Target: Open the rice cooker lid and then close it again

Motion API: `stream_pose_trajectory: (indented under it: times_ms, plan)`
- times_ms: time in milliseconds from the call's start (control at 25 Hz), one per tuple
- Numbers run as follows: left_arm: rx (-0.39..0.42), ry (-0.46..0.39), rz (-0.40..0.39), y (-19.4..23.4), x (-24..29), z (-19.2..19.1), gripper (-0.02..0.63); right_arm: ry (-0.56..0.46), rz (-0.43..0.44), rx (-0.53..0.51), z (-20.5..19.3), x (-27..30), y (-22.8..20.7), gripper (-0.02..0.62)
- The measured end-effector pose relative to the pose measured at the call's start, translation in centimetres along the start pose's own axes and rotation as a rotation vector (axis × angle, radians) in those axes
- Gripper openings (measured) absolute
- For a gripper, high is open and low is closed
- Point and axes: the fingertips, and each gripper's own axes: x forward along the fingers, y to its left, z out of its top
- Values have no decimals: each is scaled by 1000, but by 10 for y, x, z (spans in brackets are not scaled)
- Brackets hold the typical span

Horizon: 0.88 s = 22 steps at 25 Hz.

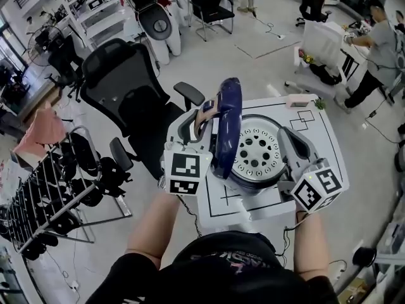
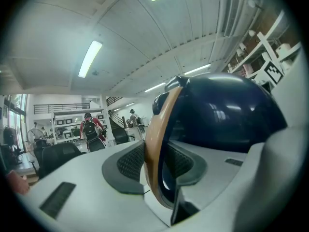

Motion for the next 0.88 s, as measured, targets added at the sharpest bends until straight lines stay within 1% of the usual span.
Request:
stream_pose_trajectory:
  times_ms: [400,640,880]
  plan:
    - [139,23,-12,-33,12,11,129,-19,-21,-18,12,-21,-7,2]
    - [236,47,-28,-62,20,16,135,-10,15,-38,19,-31,-12,2]
    - [353,84,-47,-92,31,18,141,-14,53,-50,32,-33,-27,2]
